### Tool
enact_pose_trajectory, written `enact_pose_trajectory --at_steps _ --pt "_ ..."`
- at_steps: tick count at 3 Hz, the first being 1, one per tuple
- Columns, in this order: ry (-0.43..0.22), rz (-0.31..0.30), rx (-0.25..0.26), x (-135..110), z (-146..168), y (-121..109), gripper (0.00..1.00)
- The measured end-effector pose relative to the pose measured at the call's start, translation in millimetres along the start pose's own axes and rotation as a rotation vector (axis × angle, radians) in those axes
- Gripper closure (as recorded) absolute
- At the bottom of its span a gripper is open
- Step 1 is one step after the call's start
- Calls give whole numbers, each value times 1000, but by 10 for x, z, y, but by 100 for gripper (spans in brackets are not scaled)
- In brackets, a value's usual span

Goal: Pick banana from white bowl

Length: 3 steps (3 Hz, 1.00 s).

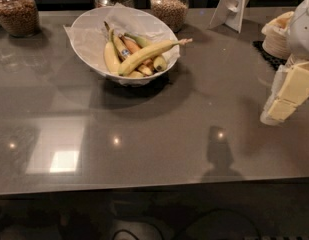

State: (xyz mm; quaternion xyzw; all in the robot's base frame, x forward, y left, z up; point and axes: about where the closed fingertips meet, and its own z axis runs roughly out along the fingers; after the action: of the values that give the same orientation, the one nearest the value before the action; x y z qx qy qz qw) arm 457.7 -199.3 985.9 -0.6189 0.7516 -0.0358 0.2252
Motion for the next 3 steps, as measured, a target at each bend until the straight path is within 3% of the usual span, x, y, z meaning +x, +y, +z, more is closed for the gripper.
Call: enact_pose_trajectory --at_steps 2,3 --pt "-291 -209 132 -961 231 -747 0" --pt "-390 -315 146 -1534 393 -1081 0"
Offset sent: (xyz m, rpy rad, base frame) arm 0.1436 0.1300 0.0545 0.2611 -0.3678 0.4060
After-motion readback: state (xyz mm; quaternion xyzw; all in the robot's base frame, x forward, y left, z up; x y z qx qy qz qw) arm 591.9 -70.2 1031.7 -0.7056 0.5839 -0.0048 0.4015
